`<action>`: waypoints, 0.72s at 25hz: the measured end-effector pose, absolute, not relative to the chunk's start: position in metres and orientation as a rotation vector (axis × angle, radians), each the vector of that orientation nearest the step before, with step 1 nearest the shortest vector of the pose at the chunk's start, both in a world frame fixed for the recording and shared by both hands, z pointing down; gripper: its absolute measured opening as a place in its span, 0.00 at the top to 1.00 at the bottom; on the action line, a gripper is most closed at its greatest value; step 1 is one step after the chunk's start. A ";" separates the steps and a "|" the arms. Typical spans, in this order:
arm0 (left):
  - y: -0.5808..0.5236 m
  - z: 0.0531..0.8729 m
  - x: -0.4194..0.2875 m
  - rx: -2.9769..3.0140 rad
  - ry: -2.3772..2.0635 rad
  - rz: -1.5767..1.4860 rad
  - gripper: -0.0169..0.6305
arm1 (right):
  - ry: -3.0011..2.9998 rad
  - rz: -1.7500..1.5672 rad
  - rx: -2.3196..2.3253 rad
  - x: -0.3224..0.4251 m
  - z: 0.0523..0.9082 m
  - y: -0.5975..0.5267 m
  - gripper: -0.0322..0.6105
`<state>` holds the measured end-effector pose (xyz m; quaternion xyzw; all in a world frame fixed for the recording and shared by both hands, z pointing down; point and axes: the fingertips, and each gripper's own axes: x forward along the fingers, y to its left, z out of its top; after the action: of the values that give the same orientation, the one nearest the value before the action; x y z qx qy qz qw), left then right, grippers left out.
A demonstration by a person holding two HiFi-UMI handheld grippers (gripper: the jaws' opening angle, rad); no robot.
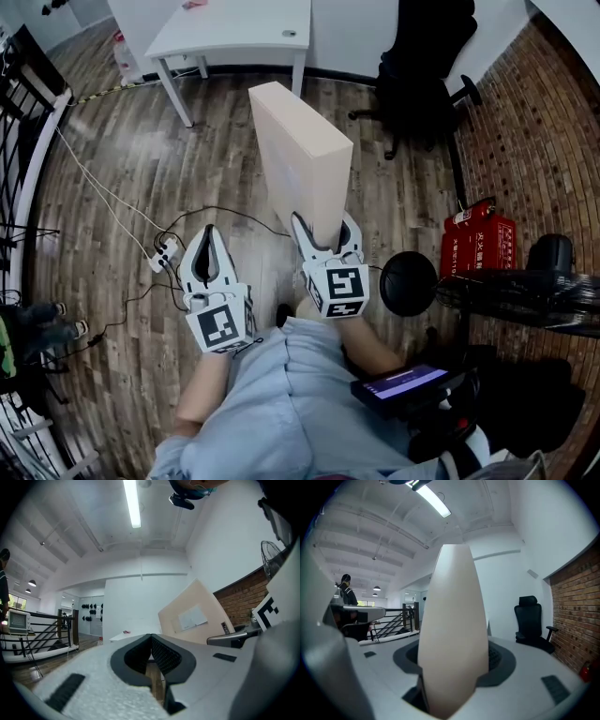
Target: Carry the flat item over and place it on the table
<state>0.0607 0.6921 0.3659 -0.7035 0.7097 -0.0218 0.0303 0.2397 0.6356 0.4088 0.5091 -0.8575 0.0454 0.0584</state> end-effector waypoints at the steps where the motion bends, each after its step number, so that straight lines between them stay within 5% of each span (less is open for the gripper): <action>1: 0.689 0.368 0.056 -2.172 2.193 -0.070 0.96 | -2.595 0.140 1.548 0.237 0.409 0.632 0.53; 18: 0.538 0.387 0.013 -2.187 2.201 -0.128 0.96 | -2.566 0.185 1.532 0.193 0.428 0.478 0.53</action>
<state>0.0127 0.5375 0.3865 -0.7042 0.7086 -0.0411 0.0179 0.1926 0.4784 0.4283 0.5103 -0.8546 0.0615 0.0735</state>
